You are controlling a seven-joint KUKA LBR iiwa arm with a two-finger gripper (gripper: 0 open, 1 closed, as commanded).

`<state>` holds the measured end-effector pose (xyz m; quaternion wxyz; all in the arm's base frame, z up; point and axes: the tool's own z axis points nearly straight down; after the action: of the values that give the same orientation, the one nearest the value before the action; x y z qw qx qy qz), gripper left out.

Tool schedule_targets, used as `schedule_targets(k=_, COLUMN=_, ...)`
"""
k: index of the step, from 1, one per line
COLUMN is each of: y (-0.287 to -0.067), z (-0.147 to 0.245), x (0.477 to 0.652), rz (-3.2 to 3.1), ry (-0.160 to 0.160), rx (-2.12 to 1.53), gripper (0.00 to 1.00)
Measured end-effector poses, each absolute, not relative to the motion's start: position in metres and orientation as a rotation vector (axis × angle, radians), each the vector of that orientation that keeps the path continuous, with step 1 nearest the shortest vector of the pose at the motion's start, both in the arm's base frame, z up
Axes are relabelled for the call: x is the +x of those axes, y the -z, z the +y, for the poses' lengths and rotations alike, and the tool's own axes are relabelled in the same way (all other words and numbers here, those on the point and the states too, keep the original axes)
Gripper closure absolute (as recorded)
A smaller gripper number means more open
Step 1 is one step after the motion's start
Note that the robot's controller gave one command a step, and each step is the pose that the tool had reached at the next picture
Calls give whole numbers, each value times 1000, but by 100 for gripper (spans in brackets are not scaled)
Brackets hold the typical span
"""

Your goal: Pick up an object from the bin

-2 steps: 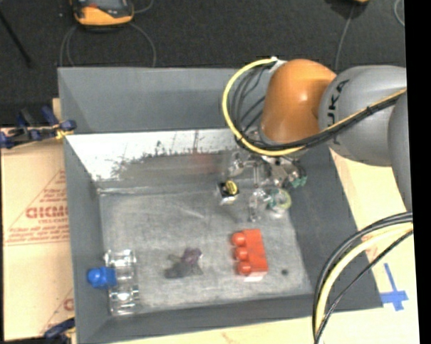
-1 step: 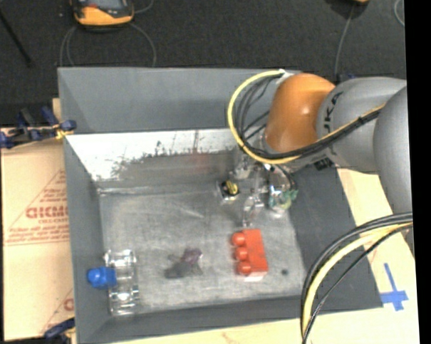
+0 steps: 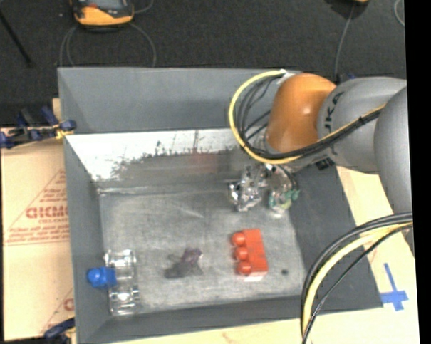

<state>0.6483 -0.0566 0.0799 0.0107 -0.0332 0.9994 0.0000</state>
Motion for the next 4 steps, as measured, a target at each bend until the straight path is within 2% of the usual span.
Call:
schedule_targets(k=1, y=-152, z=-32, x=600, rz=3100, ry=2, rx=-472, gripper=100)
schedule_targets(k=2, y=-150, z=-33, x=599, rz=3104, ry=0, rx=-471, gripper=0)
schedule_targets(k=3, y=-96, z=-64, x=554, rz=3074, ry=0, rx=-662, gripper=0)
schedule_targets(k=4, y=-76, z=-46, x=546, rz=2989, ry=13, rx=-929, gripper=0)
